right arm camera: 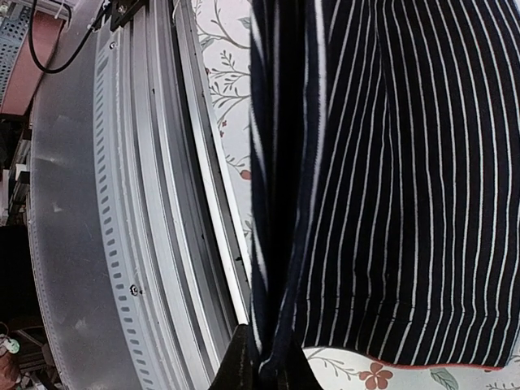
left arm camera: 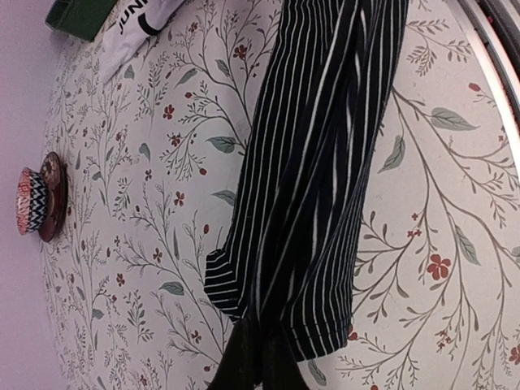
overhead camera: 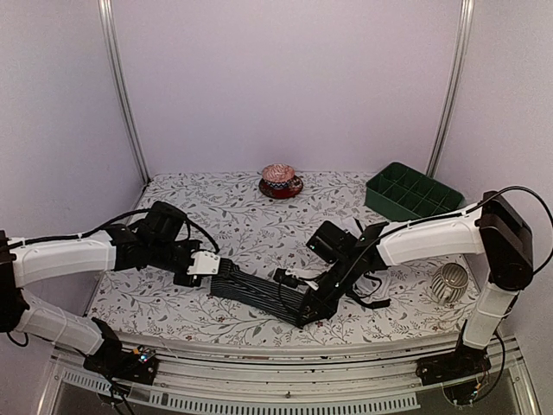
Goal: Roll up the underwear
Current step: Fold the underwear at the center of the board, then smooth out the underwear at the center of the board.
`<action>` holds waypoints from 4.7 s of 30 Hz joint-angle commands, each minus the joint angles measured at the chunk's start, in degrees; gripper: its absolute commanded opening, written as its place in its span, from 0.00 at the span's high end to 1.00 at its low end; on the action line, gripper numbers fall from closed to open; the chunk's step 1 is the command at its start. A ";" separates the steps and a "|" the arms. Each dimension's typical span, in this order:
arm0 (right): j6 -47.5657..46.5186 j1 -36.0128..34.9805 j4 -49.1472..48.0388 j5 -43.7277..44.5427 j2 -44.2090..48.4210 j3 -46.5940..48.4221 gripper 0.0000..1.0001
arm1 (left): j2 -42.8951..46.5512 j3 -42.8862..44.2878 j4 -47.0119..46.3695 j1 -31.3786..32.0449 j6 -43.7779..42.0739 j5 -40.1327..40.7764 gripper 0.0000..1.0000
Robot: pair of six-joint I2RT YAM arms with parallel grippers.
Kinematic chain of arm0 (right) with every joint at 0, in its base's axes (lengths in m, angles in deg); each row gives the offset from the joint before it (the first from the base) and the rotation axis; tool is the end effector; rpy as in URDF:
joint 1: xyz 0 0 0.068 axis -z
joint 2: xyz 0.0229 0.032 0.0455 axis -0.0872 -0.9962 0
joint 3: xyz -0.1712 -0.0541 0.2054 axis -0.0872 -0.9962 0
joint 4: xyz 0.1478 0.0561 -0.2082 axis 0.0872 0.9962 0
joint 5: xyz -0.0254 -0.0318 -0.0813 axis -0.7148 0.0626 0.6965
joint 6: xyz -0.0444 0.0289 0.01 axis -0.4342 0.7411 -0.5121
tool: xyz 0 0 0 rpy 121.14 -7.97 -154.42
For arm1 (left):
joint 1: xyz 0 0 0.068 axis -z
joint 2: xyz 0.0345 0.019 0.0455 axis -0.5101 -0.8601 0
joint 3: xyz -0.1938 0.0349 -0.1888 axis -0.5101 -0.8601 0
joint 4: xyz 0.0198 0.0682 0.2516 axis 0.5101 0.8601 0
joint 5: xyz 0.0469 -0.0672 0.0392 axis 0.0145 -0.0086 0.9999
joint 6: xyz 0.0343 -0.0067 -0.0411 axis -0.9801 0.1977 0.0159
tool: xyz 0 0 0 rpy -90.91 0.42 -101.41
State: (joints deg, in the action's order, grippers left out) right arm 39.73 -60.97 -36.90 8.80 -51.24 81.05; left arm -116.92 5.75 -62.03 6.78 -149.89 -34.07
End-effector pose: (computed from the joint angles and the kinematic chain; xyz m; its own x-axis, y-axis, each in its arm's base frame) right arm 0.1747 0.2957 0.1664 -0.4427 -0.7865 -0.4306 -0.8418 0.1993 0.5016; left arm 0.1895 -0.1566 0.2060 0.3171 0.8116 -0.4906 0.8865 -0.0700 0.4573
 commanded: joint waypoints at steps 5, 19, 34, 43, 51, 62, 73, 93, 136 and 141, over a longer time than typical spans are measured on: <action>0.64 0.86 2.81 -0.98 -3.14 3.76 0.97 | -3.70 2.13 -2.57 -1.30 -0.11 1.46 1.00; 1.29 5.68 3.73 -1.09 -4.85 6.12 0.90 | -13.12 7.05 -5.03 -2.14 0.57 3.81 1.00; 2.12 6.01 1.44 1.71 -4.28 6.16 0.87 | -19.44 10.50 -5.96 -3.96 1.49 4.41 1.00; 6.61 7.66 2.18 1.99 -9.59 9.49 0.88 | -24.12 10.99 -8.55 -3.94 2.44 7.96 1.00; 8.95 7.94 2.51 1.67 -10.26 11.23 0.88 | -25.72 10.20 -14.29 -4.31 4.54 12.88 0.72; 12.81 7.94 2.52 2.93 -10.61 12.63 0.90 | -17.22 6.58 -21.06 -4.15 12.01 19.78 0.02; 14.89 7.97 3.28 3.68 -11.16 14.66 0.91 | -8.30 -2.10 -21.26 1.90 17.39 19.72 0.10; 18.03 8.05 2.87 -2.11 -9.24 14.78 0.97 | -21.06 -5.47 -26.50 3.28 13.52 31.95 0.36; 22.79 11.48 -0.72 -5.18 -13.83 16.32 0.93 | -17.41 -4.33 -32.58 3.68 4.70 13.16 0.02; 21.49 14.03 -0.26 -6.36 -14.78 16.10 0.93 | -17.42 -7.10 -35.40 3.44 2.46 15.63 0.01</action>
State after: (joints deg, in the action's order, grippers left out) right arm 63.08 -48.62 -38.01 3.57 -64.61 95.98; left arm -134.02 0.50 -91.82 9.95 -145.67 -22.22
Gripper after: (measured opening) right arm 0.073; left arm 0.985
